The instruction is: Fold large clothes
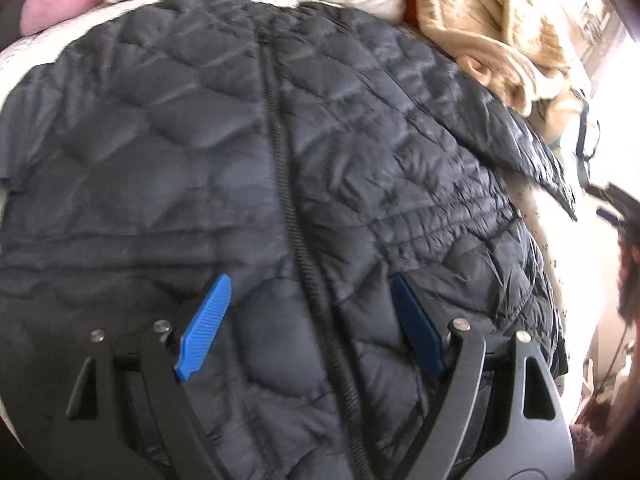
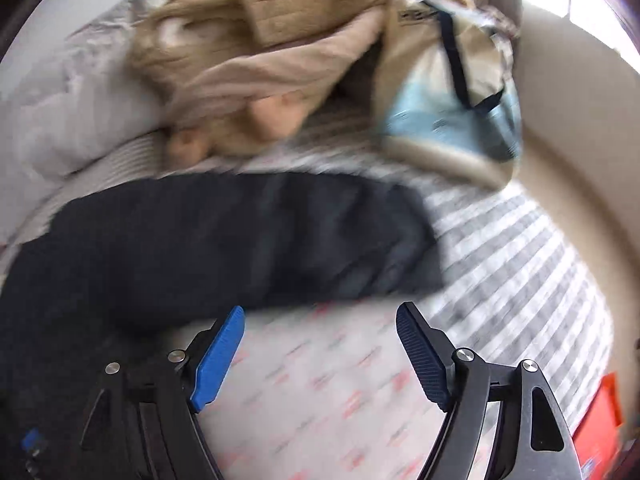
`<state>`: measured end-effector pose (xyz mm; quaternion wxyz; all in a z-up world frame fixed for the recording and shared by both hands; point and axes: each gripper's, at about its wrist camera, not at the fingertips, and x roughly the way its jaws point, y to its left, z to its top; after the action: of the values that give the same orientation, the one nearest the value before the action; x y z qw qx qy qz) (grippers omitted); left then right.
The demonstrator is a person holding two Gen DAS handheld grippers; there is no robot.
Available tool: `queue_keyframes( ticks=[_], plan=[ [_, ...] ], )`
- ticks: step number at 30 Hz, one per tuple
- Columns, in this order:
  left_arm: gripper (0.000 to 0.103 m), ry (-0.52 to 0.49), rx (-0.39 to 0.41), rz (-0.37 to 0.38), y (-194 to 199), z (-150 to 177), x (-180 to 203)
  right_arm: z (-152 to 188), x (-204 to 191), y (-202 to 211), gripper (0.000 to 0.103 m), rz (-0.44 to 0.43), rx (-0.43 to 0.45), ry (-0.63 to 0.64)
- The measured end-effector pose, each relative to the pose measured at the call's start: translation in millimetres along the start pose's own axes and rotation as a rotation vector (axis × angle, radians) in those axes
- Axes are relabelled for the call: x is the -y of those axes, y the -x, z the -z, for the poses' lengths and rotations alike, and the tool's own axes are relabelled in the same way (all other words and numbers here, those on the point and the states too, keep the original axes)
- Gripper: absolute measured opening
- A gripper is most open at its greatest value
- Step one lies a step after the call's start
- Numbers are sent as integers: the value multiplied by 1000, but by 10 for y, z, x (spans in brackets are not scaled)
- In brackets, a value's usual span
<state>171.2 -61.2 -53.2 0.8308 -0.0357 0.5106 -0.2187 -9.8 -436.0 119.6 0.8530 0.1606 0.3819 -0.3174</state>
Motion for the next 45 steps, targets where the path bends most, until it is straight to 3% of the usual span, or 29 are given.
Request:
queue_keyframes(
  ticks=[5, 10, 16, 22, 27, 29, 31, 32, 35, 38, 41, 45],
  plan=[
    [83, 62, 75, -87, 459, 21, -378, 473, -736, 367, 80, -196, -45, 59],
    [83, 174, 115, -200, 964, 159, -1101, 960, -1385, 514, 83, -329, -47, 189],
    [83, 338, 177, -437, 1391, 400, -2114, 1326, -1709, 224, 83, -321, -131, 326],
    [83, 504, 195, -572, 1420, 622, -2950, 1344, -1859, 279, 83, -362, -104, 408],
    [83, 607, 202, -560, 1202, 695, -3428, 1335, -1908, 199, 83, -370, -122, 414],
    [83, 612, 195, -571, 1108, 650, -3500, 1331, -1943, 135, 83, -377, -133, 409],
    [81, 607, 192, -536, 982, 579, -3561, 1326, -1981, 91, 83, -383, -144, 415],
    [74, 620, 199, -506, 955, 567, -3613, 1324, -2004, 72, 83, -381, -145, 422],
    [13, 704, 227, -453, 962, 566, -3724, 1308, -2042, 48, 83, -375, -140, 432],
    [9, 592, 338, -451, 1176, 410, -3512, 1280, -2048, 27, 83, -378, -134, 426],
    [8, 400, 487, -531, 1569, 145, -3177, 1268, -2056, -20, 83, -372, -135, 419],
    [8, 362, 597, -639, 2102, -168, -3200, 1262, -2064, -86, 83, -369, -145, 412]
  ],
)
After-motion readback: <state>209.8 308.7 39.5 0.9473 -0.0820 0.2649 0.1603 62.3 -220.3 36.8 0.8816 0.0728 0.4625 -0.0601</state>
